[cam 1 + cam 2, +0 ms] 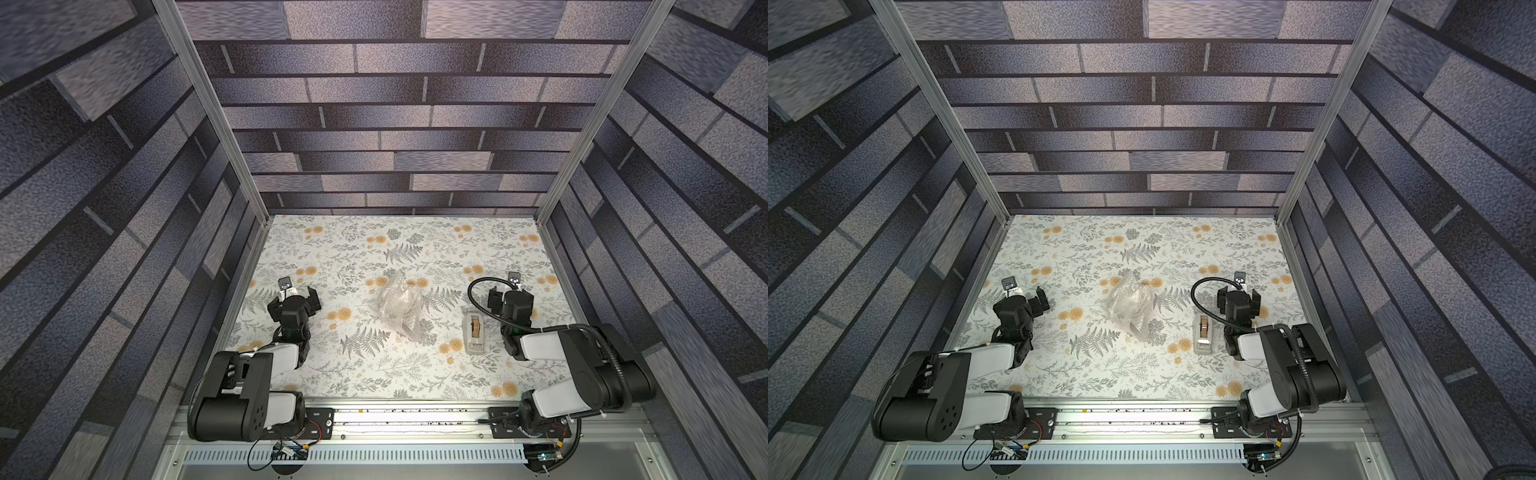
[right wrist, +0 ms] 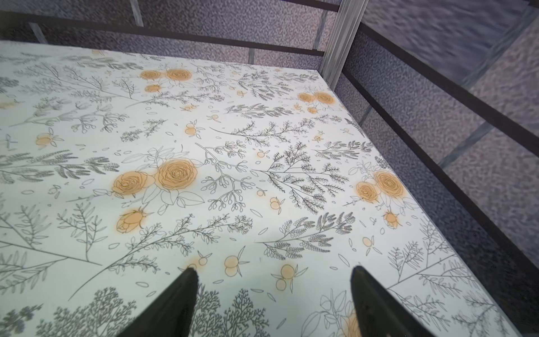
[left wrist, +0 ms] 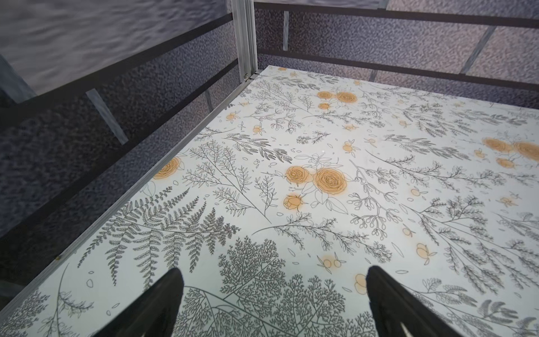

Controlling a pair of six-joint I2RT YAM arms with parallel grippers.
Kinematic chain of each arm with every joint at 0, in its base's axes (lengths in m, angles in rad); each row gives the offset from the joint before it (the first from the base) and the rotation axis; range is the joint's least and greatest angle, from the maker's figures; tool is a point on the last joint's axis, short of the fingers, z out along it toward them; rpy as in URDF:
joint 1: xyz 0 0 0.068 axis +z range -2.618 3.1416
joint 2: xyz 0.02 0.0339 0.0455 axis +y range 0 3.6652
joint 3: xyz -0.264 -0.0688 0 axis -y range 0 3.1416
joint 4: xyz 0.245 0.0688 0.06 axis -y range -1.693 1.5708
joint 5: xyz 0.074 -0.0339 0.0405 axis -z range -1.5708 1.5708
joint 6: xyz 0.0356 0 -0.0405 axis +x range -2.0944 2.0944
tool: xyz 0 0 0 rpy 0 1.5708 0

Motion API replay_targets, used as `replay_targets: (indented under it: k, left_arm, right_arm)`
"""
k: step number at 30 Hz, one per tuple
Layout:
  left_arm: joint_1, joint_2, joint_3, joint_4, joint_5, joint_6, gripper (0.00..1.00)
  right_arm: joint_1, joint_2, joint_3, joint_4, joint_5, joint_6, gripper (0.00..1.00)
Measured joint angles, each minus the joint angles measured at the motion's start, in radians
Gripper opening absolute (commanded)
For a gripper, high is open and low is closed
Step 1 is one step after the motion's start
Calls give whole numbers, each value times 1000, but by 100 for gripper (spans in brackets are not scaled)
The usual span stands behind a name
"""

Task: Wrap bowls in bubble wrap
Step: Reset both arms

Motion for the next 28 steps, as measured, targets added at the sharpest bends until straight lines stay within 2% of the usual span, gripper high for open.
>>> replay_targets:
  k: [2,5,13,16,21,28]
  left_arm:
    - [23,92,17,106,32,9,100]
    - [63,225,32,204,72,14,100]
    - [60,225,69,218,77,16,100]
    - [27,226,61,254,66,41,100]
    - [-56,285,8,414,44,117,100]
    - [-44,287,23,398,22,137,100]
  right_arm:
    - [-13,43,3,70,-33,0,100]
    - [-27,47,17,53,-56,7,100]
    - [-29,46,61,31,-66,23,100]
    - [-29,46,61,27,-67,24,100]
    - [-29,46,61,21,-70,26,100]
    - [-29,46,61,21,-73,26,100]
